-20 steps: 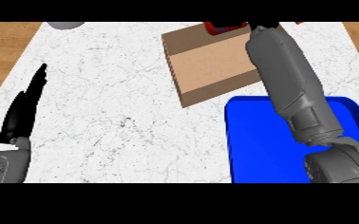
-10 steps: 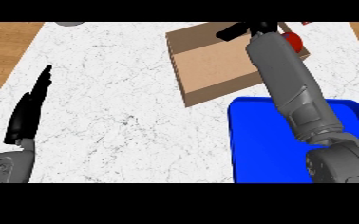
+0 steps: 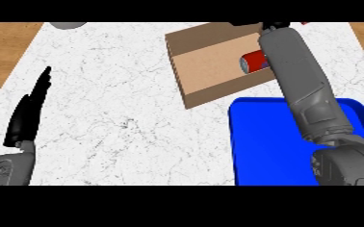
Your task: Pick the can from the tray and place it in the cardboard box
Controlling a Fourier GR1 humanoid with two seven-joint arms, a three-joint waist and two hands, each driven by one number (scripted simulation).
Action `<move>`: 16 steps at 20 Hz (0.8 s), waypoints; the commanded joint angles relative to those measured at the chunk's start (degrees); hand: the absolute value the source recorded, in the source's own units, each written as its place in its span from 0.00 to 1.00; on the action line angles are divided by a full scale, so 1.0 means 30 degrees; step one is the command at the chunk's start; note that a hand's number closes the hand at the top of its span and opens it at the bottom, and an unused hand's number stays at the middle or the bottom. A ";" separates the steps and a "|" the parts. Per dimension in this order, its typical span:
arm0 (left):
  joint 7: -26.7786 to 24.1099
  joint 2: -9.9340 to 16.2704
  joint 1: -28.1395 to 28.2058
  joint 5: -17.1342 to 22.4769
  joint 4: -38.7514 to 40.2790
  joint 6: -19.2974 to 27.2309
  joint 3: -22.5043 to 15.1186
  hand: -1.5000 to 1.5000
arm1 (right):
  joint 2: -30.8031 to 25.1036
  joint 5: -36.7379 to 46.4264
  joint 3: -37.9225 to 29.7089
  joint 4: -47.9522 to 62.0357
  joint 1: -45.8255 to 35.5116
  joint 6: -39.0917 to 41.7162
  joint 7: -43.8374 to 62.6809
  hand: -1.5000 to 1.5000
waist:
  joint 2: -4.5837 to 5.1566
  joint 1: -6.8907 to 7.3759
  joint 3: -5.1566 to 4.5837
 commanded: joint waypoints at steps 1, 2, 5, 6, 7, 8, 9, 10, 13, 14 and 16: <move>0.0530 0.0393 -0.0273 0.0262 0.0057 -0.0249 0.0490 0.50 | -0.0288 -0.1526 -0.1101 -0.0473 0.0368 -0.0290 -0.2082 0.00 | -0.0202 -0.0488 -0.0006; -0.0149 -0.0033 0.0440 -0.0045 0.0158 0.0357 0.0394 0.50 | -0.0801 -0.1969 -0.1425 -0.0372 0.0780 0.0241 -0.2919 0.00 | -0.0176 -0.0448 -0.0007; -0.0060 0.0811 0.0365 0.0441 0.0387 -0.0469 0.1020 0.50 | -0.1251 -0.3283 -0.2013 -0.0932 0.1347 0.1759 -0.3909 0.00 | -0.0352 -0.0839 -0.0014; 0.0021 0.0886 0.0581 0.0597 -0.0009 -0.0659 0.1054 0.50 | -0.2624 -0.3596 -0.2397 -0.0891 0.0885 0.2682 -0.3382 0.00 | -0.0351 -0.0791 -0.0010; 0.0664 -0.0081 0.0205 -0.0324 -0.0201 0.0289 0.0166 0.50 | -0.2139 -0.3687 -0.2394 -0.0815 0.1716 0.1867 -0.3969 0.00 | -0.0348 -0.0887 -0.0010; 0.0446 0.0113 0.0043 -0.0271 0.0796 0.0485 0.0700 0.50 | -0.1986 -0.3806 -0.2042 -0.1651 0.1924 0.2493 -0.3245 0.00 | -0.0497 -0.1258 -0.0028; -0.0131 0.0204 0.0845 0.0055 0.0121 0.0186 0.0818 0.50 | -0.3212 -0.3670 -0.1933 -0.1620 0.2339 0.3358 -0.3119 0.00 | -0.0517 -0.1213 -0.0027; 0.0250 0.0714 -0.0479 0.0190 0.1301 -0.0224 0.1120 0.50 | -0.3185 -0.4040 -0.2206 -0.1525 0.2791 0.3093 -0.3721 0.00 | -0.0431 -0.1214 -0.0026; -0.0551 -0.0370 0.1077 -0.0087 0.0618 0.0553 0.0708 0.50 | -0.3783 -0.4700 -0.2198 -0.3073 0.4572 0.4279 -0.3839 0.00 | -0.0608 -0.1508 -0.0035; -0.0089 0.0828 0.0758 0.0403 0.0326 -0.0506 0.1282 0.50 | -0.4342 -0.4967 -0.2392 -0.2854 0.5239 0.4761 -0.4473 0.00 | -0.0544 -0.1349 -0.0024; 0.0019 -0.0033 0.1491 -0.0151 -0.0159 0.0318 0.0803 0.50 | -0.4986 -0.5199 -0.2087 -0.4341 0.6138 0.6076 -0.3621 0.00 | -0.0666 -0.1604 -0.0036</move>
